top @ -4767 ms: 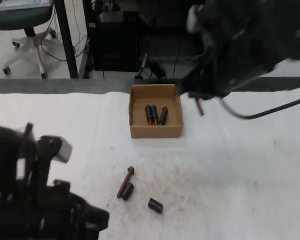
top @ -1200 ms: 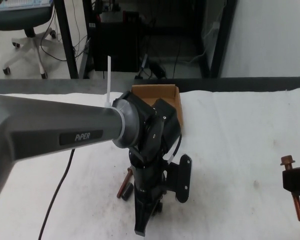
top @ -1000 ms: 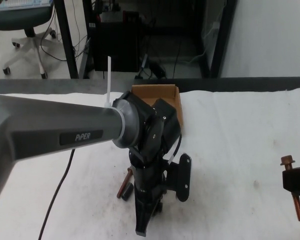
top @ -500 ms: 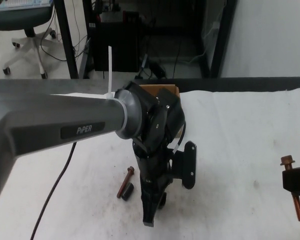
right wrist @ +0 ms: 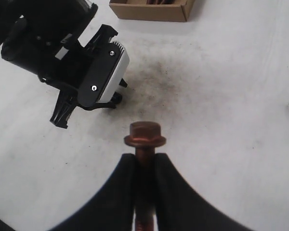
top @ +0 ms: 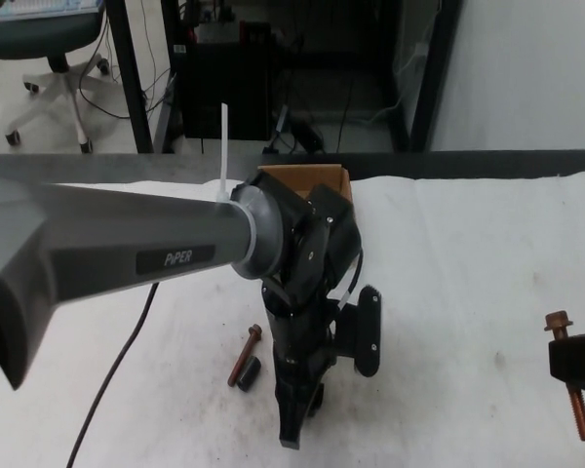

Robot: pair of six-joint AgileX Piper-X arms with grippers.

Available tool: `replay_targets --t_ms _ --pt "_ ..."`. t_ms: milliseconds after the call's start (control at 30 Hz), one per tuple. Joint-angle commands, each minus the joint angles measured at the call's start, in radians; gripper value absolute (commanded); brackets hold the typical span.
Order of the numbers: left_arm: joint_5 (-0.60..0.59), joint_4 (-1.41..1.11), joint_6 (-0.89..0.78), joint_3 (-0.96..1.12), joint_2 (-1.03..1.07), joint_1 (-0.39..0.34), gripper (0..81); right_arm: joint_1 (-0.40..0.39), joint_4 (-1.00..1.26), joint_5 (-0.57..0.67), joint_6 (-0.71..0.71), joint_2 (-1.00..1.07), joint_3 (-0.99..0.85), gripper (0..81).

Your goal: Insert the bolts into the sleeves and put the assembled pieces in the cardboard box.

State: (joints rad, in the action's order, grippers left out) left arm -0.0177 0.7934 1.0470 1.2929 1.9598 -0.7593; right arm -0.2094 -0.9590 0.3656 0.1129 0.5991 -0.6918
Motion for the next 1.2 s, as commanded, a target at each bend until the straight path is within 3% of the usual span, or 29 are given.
replay_targets --t_ms 0,100,267,533,633,767,800,900,1067,1167 --pt "0.025 0.005 -0.008 -0.001 0.016 0.0 42.4 0.004 -0.005 0.015 0.0 -0.005 -0.002 0.8" --pt "0.025 0.009 -0.008 -0.001 0.016 0.0 40.4 0.004 -0.005 0.015 0.0 -0.005 -0.002 0.8" --pt "0.039 0.039 -0.039 -0.001 0.016 0.0 27.5 0.004 -0.005 0.015 0.0 -0.005 -0.002 0.8" --pt "0.041 0.059 -0.045 -0.001 0.016 0.0 27.0 0.004 -0.002 0.015 0.0 -0.005 -0.002 0.8" --pt "0.041 0.059 -0.045 -0.001 0.016 0.0 19.7 0.004 -0.002 0.015 0.0 -0.005 -0.002 0.8" --pt "0.041 0.059 -0.051 -0.001 0.016 -0.003 0.1 0.004 -0.002 0.008 0.0 -0.005 -0.002 0.8" --pt "0.037 0.059 -0.061 0.001 0.011 -0.006 0.0 0.004 -0.002 0.006 0.0 -0.005 -0.002 0.8" --pt "0.03 0.059 -0.175 0.016 0.011 -0.016 0.0 0.004 -0.002 0.001 0.0 -0.005 -0.002 0.8" --pt "0.018 0.082 -0.526 0.023 -0.033 -0.03 0.0 0.004 0.0 -0.087 0.003 -0.005 -0.002 0.8" --pt "-0.021 0.125 -0.61 0.023 -0.083 -0.032 0.1 0.004 0.035 -0.091 0.062 -0.005 -0.002 0.8"
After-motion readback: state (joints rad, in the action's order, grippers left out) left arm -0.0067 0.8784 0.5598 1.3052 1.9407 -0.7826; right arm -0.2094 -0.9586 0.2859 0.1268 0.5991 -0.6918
